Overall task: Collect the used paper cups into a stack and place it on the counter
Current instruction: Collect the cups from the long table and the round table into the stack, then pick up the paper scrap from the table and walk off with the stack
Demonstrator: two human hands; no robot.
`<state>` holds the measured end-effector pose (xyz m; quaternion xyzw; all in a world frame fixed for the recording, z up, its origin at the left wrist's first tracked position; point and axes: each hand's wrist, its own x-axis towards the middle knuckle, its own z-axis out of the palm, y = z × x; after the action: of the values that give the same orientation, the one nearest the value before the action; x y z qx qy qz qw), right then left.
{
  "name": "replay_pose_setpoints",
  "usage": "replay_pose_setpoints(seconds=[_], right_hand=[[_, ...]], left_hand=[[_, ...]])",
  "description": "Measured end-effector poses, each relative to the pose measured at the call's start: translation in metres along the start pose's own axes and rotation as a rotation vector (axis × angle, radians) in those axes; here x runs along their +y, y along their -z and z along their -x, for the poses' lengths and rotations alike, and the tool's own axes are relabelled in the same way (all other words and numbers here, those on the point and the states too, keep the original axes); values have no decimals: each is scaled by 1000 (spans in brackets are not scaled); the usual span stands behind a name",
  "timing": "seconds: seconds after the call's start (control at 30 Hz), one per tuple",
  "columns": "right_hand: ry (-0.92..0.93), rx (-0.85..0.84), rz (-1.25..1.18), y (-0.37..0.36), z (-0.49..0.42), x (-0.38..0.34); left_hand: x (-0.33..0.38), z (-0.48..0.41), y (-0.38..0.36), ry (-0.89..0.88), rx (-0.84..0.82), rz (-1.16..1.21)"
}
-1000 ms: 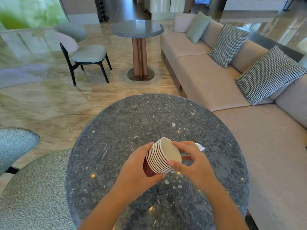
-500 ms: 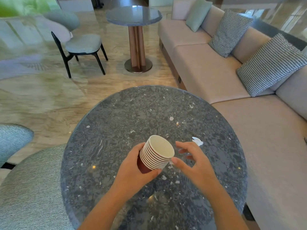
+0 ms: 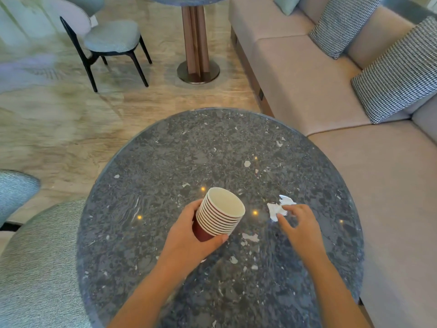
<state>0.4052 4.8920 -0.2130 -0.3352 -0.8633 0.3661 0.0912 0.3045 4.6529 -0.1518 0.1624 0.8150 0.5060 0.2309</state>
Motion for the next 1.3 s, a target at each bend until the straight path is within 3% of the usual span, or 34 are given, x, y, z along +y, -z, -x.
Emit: replay_pose_setpoints(seconds=[0.33,0.63,1.3], right_hand=[[-61,-28,143,-20,-29,19],[34,-9,210,-29,-17,20],[21,-27,35,-41,35,18]], left_hand=[[-2,-22,-4,73,-16,1],[-1,-28,-10,57,-35,-23],[4,9,-5,-15,14,-11]])
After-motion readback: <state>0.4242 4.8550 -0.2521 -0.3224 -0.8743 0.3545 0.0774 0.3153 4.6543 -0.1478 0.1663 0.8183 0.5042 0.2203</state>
